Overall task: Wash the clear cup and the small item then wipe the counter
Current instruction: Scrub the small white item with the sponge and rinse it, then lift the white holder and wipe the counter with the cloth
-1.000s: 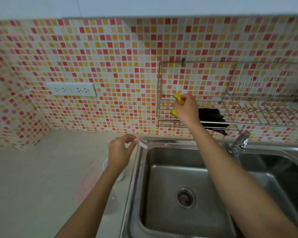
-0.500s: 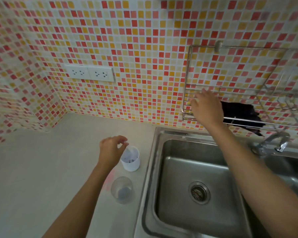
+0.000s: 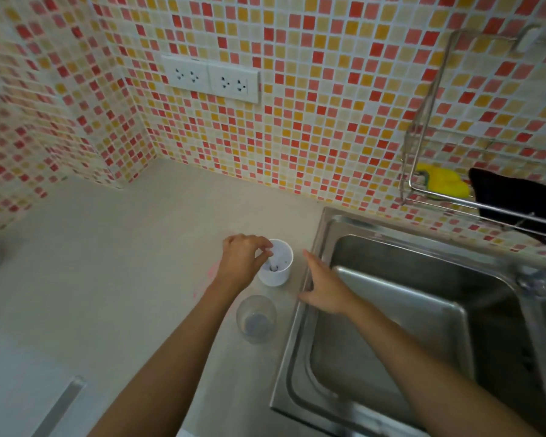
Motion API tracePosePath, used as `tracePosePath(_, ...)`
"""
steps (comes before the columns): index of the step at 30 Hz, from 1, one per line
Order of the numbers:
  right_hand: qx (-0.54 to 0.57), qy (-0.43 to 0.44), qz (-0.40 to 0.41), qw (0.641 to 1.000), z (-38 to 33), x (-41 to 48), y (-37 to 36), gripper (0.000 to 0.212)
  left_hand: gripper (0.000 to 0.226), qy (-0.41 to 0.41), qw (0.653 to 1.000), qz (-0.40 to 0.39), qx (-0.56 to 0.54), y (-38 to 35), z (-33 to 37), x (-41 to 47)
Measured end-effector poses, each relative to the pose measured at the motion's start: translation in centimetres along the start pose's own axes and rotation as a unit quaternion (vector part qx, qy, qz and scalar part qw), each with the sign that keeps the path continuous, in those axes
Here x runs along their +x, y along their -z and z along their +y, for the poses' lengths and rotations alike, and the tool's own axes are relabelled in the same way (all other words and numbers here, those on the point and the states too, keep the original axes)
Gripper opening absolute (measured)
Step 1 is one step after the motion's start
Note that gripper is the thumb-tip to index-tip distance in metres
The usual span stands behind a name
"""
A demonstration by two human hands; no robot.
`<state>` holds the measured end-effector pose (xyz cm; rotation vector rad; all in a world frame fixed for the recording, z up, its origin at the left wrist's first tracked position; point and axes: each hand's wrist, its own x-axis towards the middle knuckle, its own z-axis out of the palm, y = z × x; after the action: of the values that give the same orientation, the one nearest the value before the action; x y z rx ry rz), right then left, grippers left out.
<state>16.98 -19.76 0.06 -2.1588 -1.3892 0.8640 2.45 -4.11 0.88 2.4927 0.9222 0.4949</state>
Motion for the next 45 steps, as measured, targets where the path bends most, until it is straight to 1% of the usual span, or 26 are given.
tracePosePath(3,0.098,-0.018,-0.009,0.995,-0.6,1.2,-1.1,0.093,0.013,-0.011,0.999,-0.027,0.014,-0.3,0.1,0.4)
tracePosePath(7,0.189,-0.039,0.029,0.981,-0.6,3.2,-3.0,0.097,0.020,-0.008,0.997,-0.063,0.044,-0.9,1.2,1.1)
tracePosePath(10,0.232,-0.063,0.048,0.969,-1.8,4.1,-3.6,0.093,0.022,-0.016,0.996,-0.075,0.044,-0.5,1.1,1.1)
tracePosePath(11,0.244,-0.068,0.050,0.966,-2.1,4.3,-3.7,0.092,0.024,-0.019,0.997,-0.065,0.029,-0.3,1.0,0.7)
tracePosePath(13,0.249,-0.069,0.058,0.964,-2.5,4.4,-3.8,0.093,0.032,-0.019,0.999,-0.003,-0.032,0.3,0.5,-1.2)
tracePosePath(15,0.230,-0.067,0.064,0.969,-2.3,4.3,-3.8,0.091,0.045,0.022,0.995,0.047,-0.090,0.9,-0.5,-4.0)
tracePosePath(17,0.203,-0.057,0.072,0.975,-1.7,3.6,-3.6,0.089,0.065,0.090,0.987,0.042,-0.128,1.4,-1.9,-7.2)
tracePosePath(19,0.163,-0.048,0.084,0.982,-0.9,2.8,-3.4,0.088,0.074,0.129,0.979,-0.017,-0.159,1.6,-3.1,-10.4)
tracePosePath(22,0.076,-0.020,0.066,0.995,-0.1,1.0,-2.7,0.087,0.081,0.135,0.969,-0.123,-0.168,0.7,-3.6,-13.7)
tracePosePath(24,0.029,0.002,0.038,0.999,0.1,-0.3,-2.2,0.088,0.088,0.139,0.965,-0.142,-0.171,-0.4,-3.3,-14.5)
tracePosePath(26,-0.006,0.022,0.031,0.999,0.0,-1.2,-1.8,0.089,0.090,0.140,0.966,-0.125,-0.179,-1.4,-2.7,-14.7)
tracePosePath(28,-0.056,0.039,0.041,0.997,-0.4,-2.0,-1.6,0.086,0.085,0.146,0.962,-0.092,-0.211,-2.2,-2.0,-14.4)
tracePosePath(31,-0.180,0.036,0.038,0.982,-1.4,-2.7,-0.9,0.085,0.077,0.144,0.955,-0.058,-0.253,-3.0,-1.6,-13.7)
tracePosePath(33,-0.226,0.045,0.039,0.972,-2.2,-3.2,-0.1,0.086,0.076,0.136,0.956,-0.047,-0.254,-3.3,-1.6,-13.1)
tracePosePath(35,-0.238,0.072,0.047,0.967,-3.2,-3.5,0.5,0.088,0.077,0.135,0.959,-0.043,-0.246,-3.6,-1.6,-12.6)
tracePosePath(38,-0.198,0.107,0.034,0.974,-5.4,-3.7,0.4,0.094,0.078,0.133,0.957,-0.041,-0.255,-3.9,-1.5,-12.4)
tracePosePath(40,-0.187,0.130,0.043,0.973,-6.5,-3.5,-0.2,0.096,0.076,0.138,0.952,-0.034,-0.270,-4.0,-1.4,-12.5)
tracePosePath(42,-0.153,0.130,0.062,0.978,-7.0,-2.9,-0.7,0.098,0.074,0.142,0.948,-0.028,-0.282,-4.0,-1.3,-12.5)
tracePosePath(45,-0.113,0.129,0.083,0.982,-7.5,-2.3,-1.6,0.092,0.064,0.136,0.944,-0.028,-0.301,-3.8,-1.0,-12.7)
